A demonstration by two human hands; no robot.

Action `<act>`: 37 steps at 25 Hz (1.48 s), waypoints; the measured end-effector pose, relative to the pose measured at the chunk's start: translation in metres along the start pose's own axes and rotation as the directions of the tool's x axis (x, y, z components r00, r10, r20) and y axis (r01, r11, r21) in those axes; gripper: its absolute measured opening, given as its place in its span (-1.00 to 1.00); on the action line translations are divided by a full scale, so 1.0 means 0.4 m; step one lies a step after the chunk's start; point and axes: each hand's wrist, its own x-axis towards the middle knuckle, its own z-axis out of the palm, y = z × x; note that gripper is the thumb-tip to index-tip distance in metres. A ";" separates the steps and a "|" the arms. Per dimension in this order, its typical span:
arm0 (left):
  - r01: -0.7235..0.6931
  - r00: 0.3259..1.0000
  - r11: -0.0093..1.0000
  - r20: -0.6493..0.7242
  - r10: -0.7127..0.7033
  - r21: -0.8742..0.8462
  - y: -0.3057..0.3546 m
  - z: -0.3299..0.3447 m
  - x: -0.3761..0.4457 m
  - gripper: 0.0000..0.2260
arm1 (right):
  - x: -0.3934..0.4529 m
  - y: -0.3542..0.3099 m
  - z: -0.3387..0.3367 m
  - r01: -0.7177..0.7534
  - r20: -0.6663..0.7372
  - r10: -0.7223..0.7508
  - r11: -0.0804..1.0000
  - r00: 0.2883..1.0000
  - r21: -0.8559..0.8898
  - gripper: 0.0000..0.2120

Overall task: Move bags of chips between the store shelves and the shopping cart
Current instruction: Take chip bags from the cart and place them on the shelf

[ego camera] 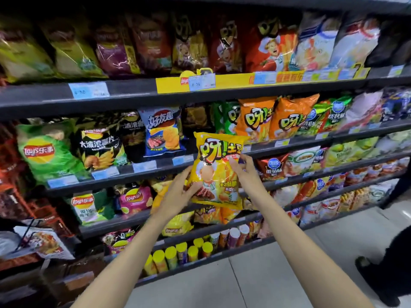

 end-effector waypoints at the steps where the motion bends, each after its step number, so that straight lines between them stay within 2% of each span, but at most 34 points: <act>1: 0.013 1.000 1.000 -0.016 -0.013 0.007 -0.006 -0.004 0.044 -0.28 | 0.045 0.008 0.002 0.001 -0.001 -0.001 1.000 1.000 0.014 -0.49; 7: 0.039 0.992 0.996 -0.121 -0.030 0.080 -0.017 -0.037 0.246 -0.40 | 0.267 0.019 0.029 0.052 0.075 -0.057 0.997 0.996 0.058 -0.59; 9: 0.035 0.988 0.995 -0.155 -0.021 0.094 -0.019 -0.050 0.316 -0.35 | 0.345 0.009 0.041 0.092 0.097 -0.100 0.992 0.990 0.082 -0.65; 12: 0.080 0.982 0.993 -0.179 -0.063 0.092 -0.043 -0.057 0.421 -0.28 | 0.459 -0.001 0.049 0.071 0.160 -0.079 0.996 0.984 0.059 -0.71; 14: 0.110 0.977 0.988 -0.195 -0.088 0.106 -0.054 -0.053 0.477 -0.39 | 0.526 -0.001 0.051 0.101 0.210 -0.096 0.995 0.973 -0.012 -0.61; 17: 0.164 0.958 0.975 -0.260 -0.121 0.151 -0.066 -0.048 0.546 -0.47 | 0.599 -0.001 0.062 0.192 0.237 -0.119 0.930 0.964 -0.313 -0.30; 18: 0.187 0.950 0.967 -0.284 -0.132 0.175 -0.073 -0.045 0.562 -0.47 | 0.619 0.002 0.069 0.209 0.237 -0.125 0.903 0.963 -0.375 -0.27; 21: 0.212 0.937 0.944 -0.327 -0.122 0.255 -0.084 -0.030 0.582 -0.49 | 0.653 0.012 0.089 0.315 0.229 -0.233 0.833 0.945 -0.455 -0.31; 24: 0.252 0.933 0.914 -0.331 -0.142 0.317 -0.082 -0.010 0.594 -0.49 | 0.683 0.034 0.096 0.374 0.225 -0.299 0.771 0.927 -0.515 -0.44; 27: 0.303 0.927 0.880 -0.325 -0.184 0.365 -0.082 0.012 0.618 -0.48 | 0.702 0.051 0.101 0.381 0.209 -0.319 0.756 0.924 -0.532 -0.51; 30: 0.358 0.922 0.824 -0.307 -0.237 0.440 -0.093 0.019 0.638 -0.47 | 0.715 0.064 0.114 0.392 0.230 -0.317 0.759 0.920 -0.520 -0.52; 34: 0.411 0.905 0.790 -0.313 -0.289 0.456 -0.102 0.011 0.646 -0.46 | 0.736 0.061 0.132 0.385 0.257 -0.291 0.769 0.922 -0.511 -0.52; 37: 0.422 0.899 0.790 -0.319 -0.301 0.444 -0.089 0.013 0.663 -0.58 | 0.743 0.053 0.137 0.371 0.236 -0.290 0.794 0.927 -0.482 -0.46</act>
